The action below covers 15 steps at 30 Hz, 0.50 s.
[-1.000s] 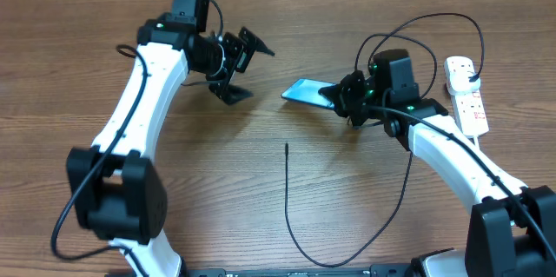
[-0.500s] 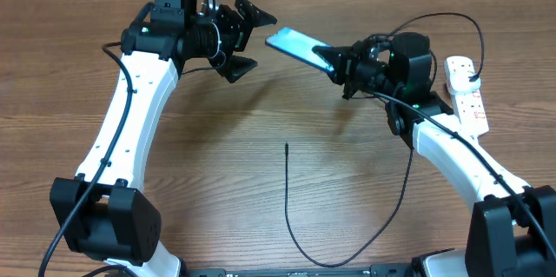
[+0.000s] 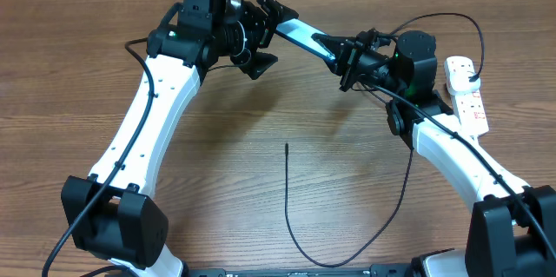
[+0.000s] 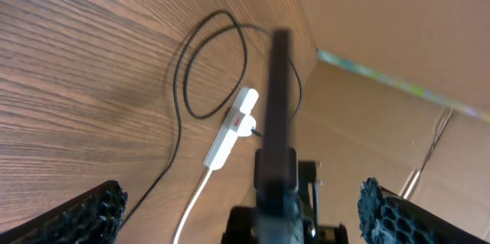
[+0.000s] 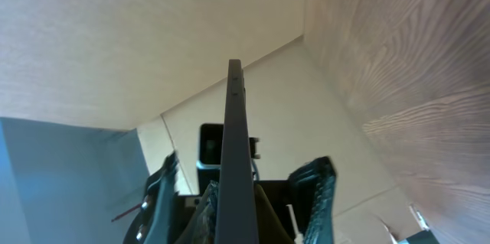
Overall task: Plug charger to phone and switch on socket
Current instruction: 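Move the left gripper to the phone's far end and close on it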
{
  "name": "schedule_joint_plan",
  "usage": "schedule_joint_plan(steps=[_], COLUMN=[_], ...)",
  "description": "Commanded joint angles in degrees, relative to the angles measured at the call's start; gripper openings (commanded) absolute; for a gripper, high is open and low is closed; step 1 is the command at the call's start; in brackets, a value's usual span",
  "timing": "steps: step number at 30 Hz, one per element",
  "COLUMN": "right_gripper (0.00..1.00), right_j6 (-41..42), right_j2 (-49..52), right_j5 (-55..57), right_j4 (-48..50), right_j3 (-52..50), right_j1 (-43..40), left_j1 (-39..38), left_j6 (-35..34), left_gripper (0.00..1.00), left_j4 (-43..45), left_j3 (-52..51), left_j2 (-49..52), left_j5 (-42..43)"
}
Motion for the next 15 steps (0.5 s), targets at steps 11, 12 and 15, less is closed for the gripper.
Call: schedule_joint_plan(steps=[11,12,15], right_gripper=[0.04,0.04,0.04], right_j6=[1.9,1.8,1.8], right_j2=[-0.2,-0.2,-0.2], right_j5=[1.7,1.9,2.2], right_j4=[1.2,1.2,1.2], right_j3=[1.1,1.1,1.1], right_j1=[3.2,3.4,3.7], left_j1=[-1.9,-2.1,-2.8], left_j6=[-5.7,-5.9,-6.3], left_gripper=[0.97,0.95,0.95], left_j4=[1.1,1.3,1.9], left_j3=[0.8,0.8,0.8], left_j2=[-0.7,-0.7,-0.7], left_j5=[-10.3,-10.6,-11.3])
